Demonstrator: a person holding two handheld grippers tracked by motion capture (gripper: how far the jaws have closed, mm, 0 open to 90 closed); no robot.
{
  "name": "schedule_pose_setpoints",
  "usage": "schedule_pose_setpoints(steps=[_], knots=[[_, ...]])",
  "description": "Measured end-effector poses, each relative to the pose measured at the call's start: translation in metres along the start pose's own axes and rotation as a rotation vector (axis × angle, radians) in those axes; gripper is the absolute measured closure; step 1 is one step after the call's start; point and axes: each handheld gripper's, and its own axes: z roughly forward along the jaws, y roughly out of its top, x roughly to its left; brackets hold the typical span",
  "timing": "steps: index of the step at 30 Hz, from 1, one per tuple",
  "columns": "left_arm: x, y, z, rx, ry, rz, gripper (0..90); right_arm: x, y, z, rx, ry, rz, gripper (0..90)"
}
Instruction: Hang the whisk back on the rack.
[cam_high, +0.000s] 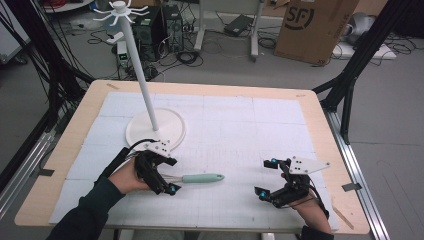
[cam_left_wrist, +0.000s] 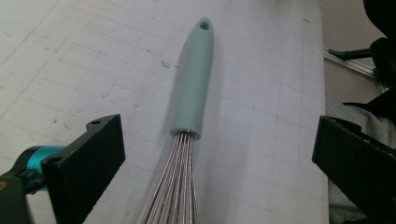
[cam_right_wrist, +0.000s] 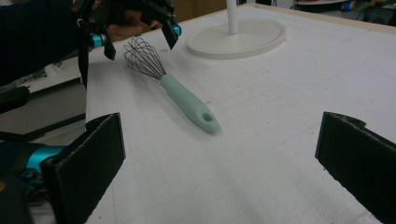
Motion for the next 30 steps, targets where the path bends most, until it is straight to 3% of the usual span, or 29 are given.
schedule_pose_setpoints(steps=[4,8,14,30], knots=[[-0.002,0.006,0.006,0.01,-0.006,0.003,3.1,0.0,0.0,0.0,-0.003,0.0,0.0,0.2],[-0.002,0.016,0.016,0.05,0.006,0.014,3.1,0.0,0.0,0.0,-0.002,0.0,0.002,0.2],[0.002,0.018,0.03,0.104,0.028,0.005,4.8,-0.001,-0.001,-0.003,-0.004,0.0,0.002,0.2],[0.003,0.024,0.047,0.152,0.067,0.023,13.4,-0.002,-0.002,-0.002,-0.013,0.005,0.011,0.2]])
